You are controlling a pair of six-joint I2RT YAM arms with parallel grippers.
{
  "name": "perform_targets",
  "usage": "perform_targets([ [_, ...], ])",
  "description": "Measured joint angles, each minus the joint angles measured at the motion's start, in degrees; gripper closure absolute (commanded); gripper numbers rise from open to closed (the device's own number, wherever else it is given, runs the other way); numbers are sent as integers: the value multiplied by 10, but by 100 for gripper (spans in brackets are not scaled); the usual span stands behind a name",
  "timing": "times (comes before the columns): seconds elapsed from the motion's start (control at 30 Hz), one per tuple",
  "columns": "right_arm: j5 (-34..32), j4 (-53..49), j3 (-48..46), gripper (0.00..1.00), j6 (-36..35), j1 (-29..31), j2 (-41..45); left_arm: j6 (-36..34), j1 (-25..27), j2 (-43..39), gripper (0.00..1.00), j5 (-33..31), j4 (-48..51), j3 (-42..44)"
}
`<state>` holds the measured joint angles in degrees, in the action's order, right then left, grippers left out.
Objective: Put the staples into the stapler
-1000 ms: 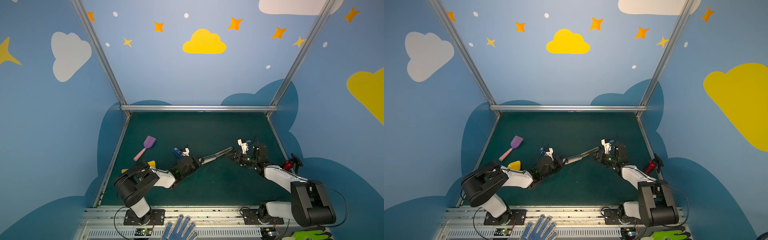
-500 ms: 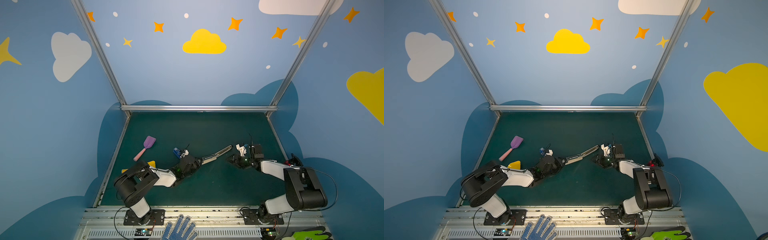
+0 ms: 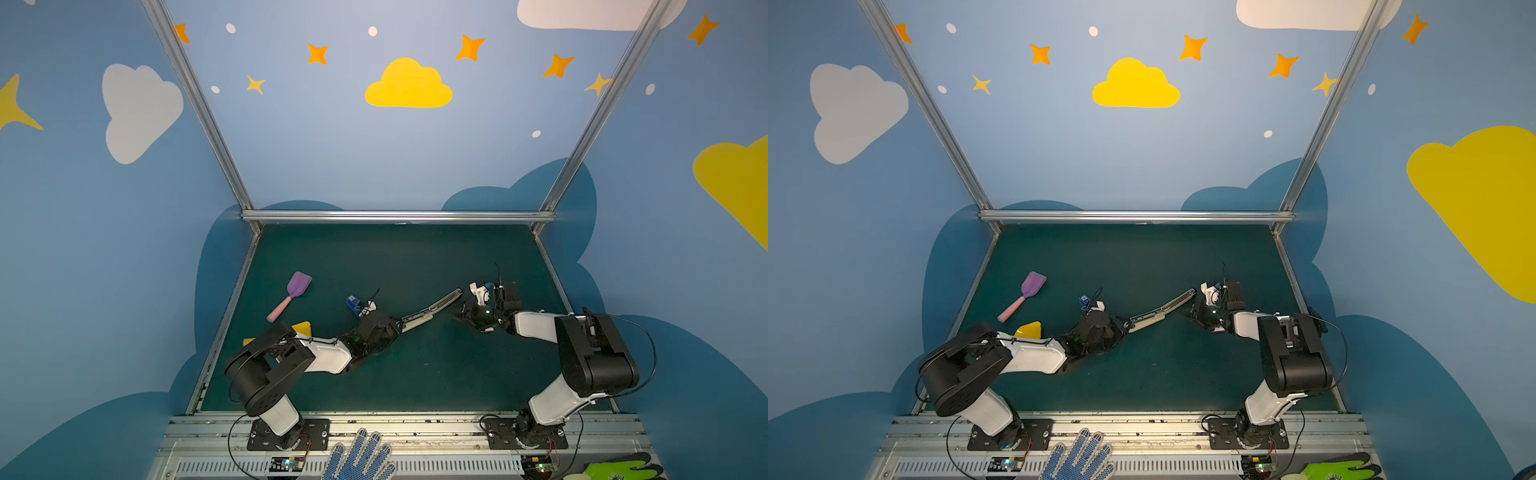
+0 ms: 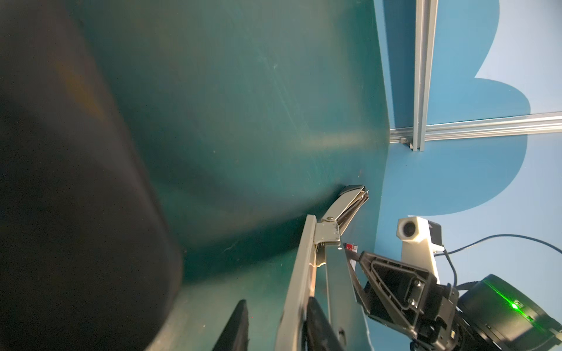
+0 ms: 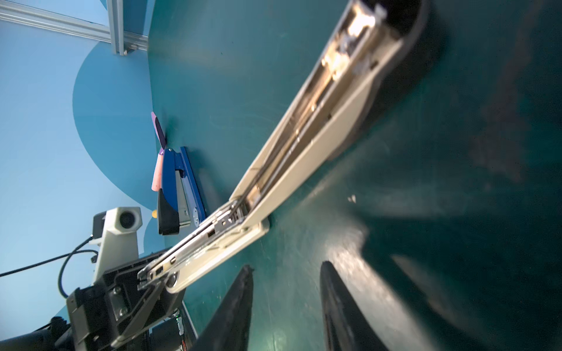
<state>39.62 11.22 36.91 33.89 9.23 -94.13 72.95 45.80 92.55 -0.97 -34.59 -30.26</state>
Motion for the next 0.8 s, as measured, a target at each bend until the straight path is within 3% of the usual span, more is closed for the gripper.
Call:
perform_targets([
  [0.3, 1, 23, 48, 62, 21, 12, -44, -23, -9, -67, 52, 3, 77, 10],
  [0.4, 1, 29, 62, 66, 30, 20, -67, -29, -16, -72, 54, 5, 90, 11],
  [0.8, -9, 31, 77, 66, 48, 26, -95, -40, -26, -114, 55, 5, 105, 45],
])
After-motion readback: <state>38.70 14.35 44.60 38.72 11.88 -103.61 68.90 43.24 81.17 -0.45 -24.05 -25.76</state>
